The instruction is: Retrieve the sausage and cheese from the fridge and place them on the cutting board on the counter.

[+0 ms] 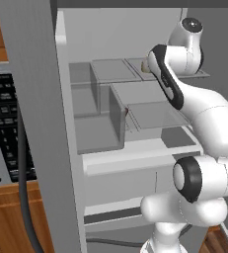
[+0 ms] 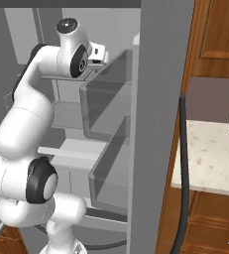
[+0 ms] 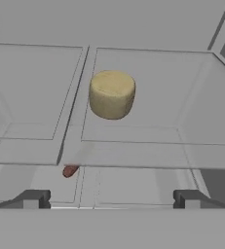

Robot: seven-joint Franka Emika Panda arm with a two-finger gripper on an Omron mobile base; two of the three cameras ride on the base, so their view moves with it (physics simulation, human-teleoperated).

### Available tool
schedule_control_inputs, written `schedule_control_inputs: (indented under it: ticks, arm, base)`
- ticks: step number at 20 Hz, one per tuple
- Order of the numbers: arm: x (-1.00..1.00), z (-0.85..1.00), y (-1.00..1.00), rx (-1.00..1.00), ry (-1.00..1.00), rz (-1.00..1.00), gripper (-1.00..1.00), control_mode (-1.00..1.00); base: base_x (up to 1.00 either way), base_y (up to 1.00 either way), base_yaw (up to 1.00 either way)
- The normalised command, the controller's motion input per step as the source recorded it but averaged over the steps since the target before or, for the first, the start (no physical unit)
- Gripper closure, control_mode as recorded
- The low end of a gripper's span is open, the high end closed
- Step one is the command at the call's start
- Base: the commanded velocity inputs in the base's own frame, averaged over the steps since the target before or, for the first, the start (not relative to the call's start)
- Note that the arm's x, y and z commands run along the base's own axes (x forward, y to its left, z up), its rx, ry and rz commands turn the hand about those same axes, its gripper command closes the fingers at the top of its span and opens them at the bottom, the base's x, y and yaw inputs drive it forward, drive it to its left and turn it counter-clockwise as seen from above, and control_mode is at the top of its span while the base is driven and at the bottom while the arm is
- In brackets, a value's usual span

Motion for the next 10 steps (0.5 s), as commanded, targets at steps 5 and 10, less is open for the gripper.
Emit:
schedule_control_inputs:
  ticks: [5,10]
  arm:
    - [0.37,-0.10,-0.07,0.00,0.00,0.00,-1.00,-1.00]
    - [0.31,-0.02,-0.02,0.02,0.04,0.00,-1.00,-1.00]
  base:
    - [0.00,0.00,0.00]
    - [0.00,0.00,0.00]
